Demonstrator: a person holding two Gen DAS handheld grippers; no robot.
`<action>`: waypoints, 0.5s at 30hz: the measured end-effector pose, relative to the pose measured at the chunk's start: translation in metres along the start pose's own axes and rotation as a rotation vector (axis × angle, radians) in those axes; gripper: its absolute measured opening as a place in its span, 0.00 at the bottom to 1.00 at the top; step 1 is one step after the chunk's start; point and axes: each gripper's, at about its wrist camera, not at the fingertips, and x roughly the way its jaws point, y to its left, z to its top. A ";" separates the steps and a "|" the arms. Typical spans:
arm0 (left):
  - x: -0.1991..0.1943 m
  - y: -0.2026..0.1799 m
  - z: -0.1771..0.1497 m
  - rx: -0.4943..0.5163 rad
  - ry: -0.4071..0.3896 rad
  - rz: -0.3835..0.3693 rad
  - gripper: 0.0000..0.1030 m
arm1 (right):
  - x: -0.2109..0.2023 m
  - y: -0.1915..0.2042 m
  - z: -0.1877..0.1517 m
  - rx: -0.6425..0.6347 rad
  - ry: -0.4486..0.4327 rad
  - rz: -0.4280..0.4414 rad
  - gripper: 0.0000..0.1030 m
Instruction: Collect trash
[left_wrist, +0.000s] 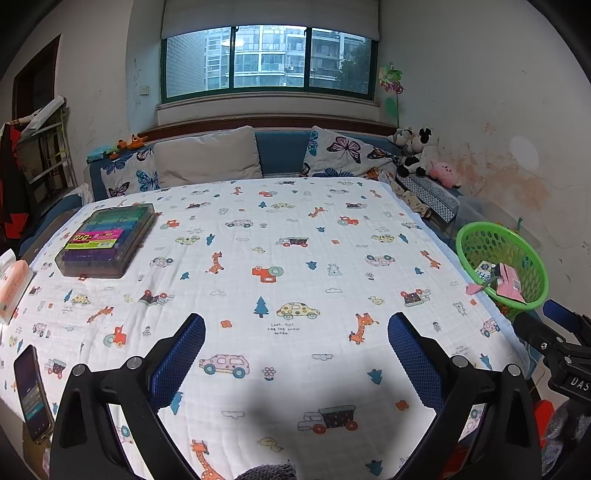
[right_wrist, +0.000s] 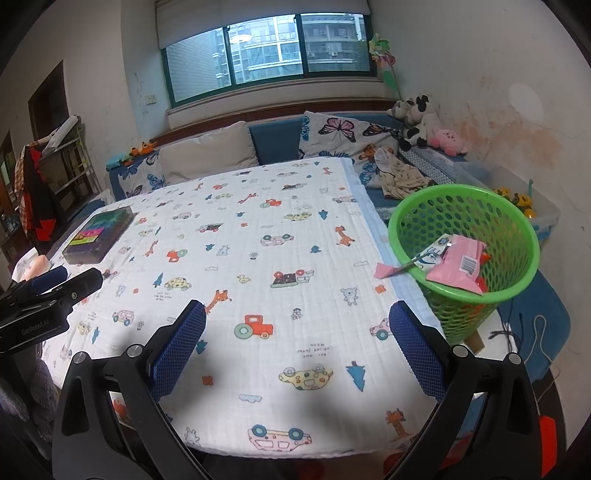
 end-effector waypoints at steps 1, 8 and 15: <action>0.000 0.000 0.000 0.000 0.000 -0.001 0.93 | 0.000 0.000 0.000 0.001 0.000 0.000 0.96; 0.000 -0.001 0.000 -0.001 0.000 0.000 0.93 | 0.000 0.000 0.000 0.000 -0.001 -0.003 0.96; 0.000 -0.003 0.000 0.005 0.001 -0.003 0.93 | 0.000 0.000 -0.001 0.003 0.000 0.000 0.96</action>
